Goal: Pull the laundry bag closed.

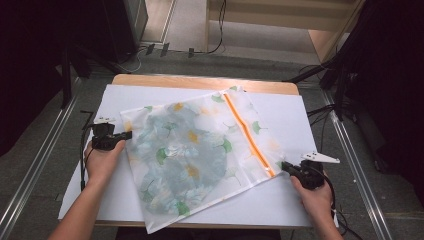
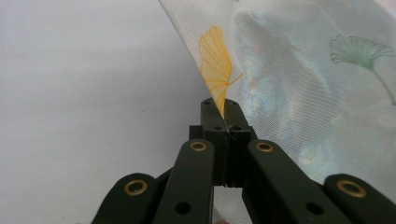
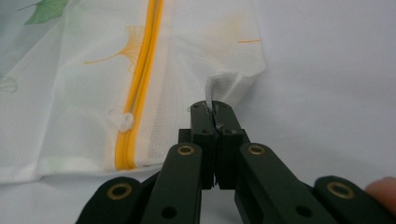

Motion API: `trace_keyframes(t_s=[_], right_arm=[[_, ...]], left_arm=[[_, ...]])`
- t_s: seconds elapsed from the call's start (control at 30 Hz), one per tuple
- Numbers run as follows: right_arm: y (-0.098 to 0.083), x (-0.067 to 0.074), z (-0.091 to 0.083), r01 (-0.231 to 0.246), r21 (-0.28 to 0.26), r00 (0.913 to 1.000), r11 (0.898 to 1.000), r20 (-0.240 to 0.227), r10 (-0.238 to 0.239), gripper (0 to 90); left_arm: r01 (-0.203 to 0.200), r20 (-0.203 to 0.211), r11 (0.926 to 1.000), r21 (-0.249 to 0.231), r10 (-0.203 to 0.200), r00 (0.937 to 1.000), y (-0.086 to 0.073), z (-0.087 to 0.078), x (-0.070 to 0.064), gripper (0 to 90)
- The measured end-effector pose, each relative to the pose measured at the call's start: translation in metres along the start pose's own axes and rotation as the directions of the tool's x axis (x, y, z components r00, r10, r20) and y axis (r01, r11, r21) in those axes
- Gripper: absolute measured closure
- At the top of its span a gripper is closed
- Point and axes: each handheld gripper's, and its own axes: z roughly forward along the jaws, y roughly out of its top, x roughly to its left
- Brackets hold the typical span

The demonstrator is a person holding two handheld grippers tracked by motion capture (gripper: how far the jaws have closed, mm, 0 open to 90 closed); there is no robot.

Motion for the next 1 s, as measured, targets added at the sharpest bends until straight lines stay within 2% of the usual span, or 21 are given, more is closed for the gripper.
trace_keyframes(t_s=[0.03,0.07,0.1,0.13,0.17,0.23,0.3,0.37,0.4,0.47,0.53,0.7,0.73,0.8,0.87,0.9,1.0], right_arm=[[-0.004,0.003,-0.002,0.006,0.003,0.9999,1.000,-0.015,-0.006,90.0],[-0.010,0.010,-0.004,0.036,0.026,0.9990,0.999,-0.027,-0.035,86.8],[-0.010,0.010,-0.004,0.036,0.026,0.9990,0.999,-0.027,-0.035,86.8],[-0.013,0.013,-0.004,0.061,0.042,0.9977,0.997,-0.033,-0.059,69.7],[-0.013,0.013,-0.004,0.061,0.042,0.9977,0.997,-0.033,-0.059,69.7],[-0.013,0.010,-0.004,0.031,0.029,0.9986,0.999,-0.043,-0.030,54.2],[-0.010,0.005,-0.006,-0.001,0.002,0.9996,1.000,-0.028,0.001,45.8],[-0.004,-0.001,-0.006,-0.021,-0.016,0.9998,1.000,-0.003,0.021,40.5],[-0.001,-0.003,-0.006,-0.026,-0.021,0.9996,0.999,0.012,0.026,39.4],[0.006,-0.007,-0.004,-0.035,-0.029,0.9987,0.999,0.035,0.036,38.5],[0.010,-0.010,0.001,-0.047,-0.026,0.9984,0.999,0.029,0.047,37.5],[0.014,-0.009,0.015,-0.050,0.008,0.9986,0.999,0.019,0.050,36.7],[0.013,-0.007,0.018,-0.050,0.022,0.9988,0.999,0.006,0.050,36.4],[0.012,-0.006,0.019,-0.045,0.026,0.9990,0.999,0.004,0.045,35.8],[0.010,-0.005,0.019,-0.043,0.024,0.9990,0.999,-0.010,0.043,36.9],[0.009,-0.004,0.018,-0.045,0.024,0.9983,0.999,-0.037,0.046,39.6],[0.007,-0.002,0.018,-0.041,0.022,0.9982,0.999,-0.043,0.042,41.1]], left_arm=[[0.001,-0.005,1.0000,-0.001,-0.001,1.0000,0.000,0.002,0.000,90.0],[0.005,-0.015,1.0000,-0.002,-0.005,0.9999,-0.001,0.003,-0.001,90.0],[0.002,-0.020,0.9999,-0.013,-0.002,0.9998,-0.002,0.003,-0.001,90.0],[0.002,-0.017,0.9996,-0.030,-0.003,0.9998,-0.004,0.002,-0.002,76.2],[0.012,0.002,0.9994,-0.032,-0.012,0.9999,-0.005,0.002,-0.003,76.2],[-0.002,0.017,0.9997,-0.025,0.002,0.9999,-0.008,-0.001,-0.004,62.8],[0.006,0.016,0.9996,-0.026,-0.006,0.9999,-0.013,-0.007,-0.004,54.0],[0.031,0.041,0.9993,-0.018,-0.030,0.9987,-0.019,-0.015,-0.004,51.8],[0.036,0.045,0.9992,-0.018,-0.035,0.9984,-0.022,-0.020,-0.005,50.1],[0.020,0.054,0.9998,-0.006,-0.019,0.9984,-0.029,-0.029,-0.009,49.0],[0.022,0.060,0.9997,0.003,-0.022,0.9980,-0.037,-0.039,-0.012,46.9],[0.028,0.074,0.9983,0.052,-0.032,0.9967,-0.057,-0.051,-0.020,41.9],[0.041,0.079,0.9980,0.049,-0.044,0.9958,-0.060,-0.052,-0.023,39.6],[0.037,0.091,0.9960,0.082,-0.044,0.9948,-0.065,-0.053,-0.028,36.5],[0.048,0.141,0.9940,0.098,-0.062,0.9880,-0.068,-0.053,-0.034,32.7],[0.039,0.147,0.9940,0.102,-0.054,0.9877,-0.069,-0.052,-0.037,25.2],[0.023,0.144,0.9939,0.108,-0.038,0.9889,-0.070,-0.050,-0.048,21.6]])
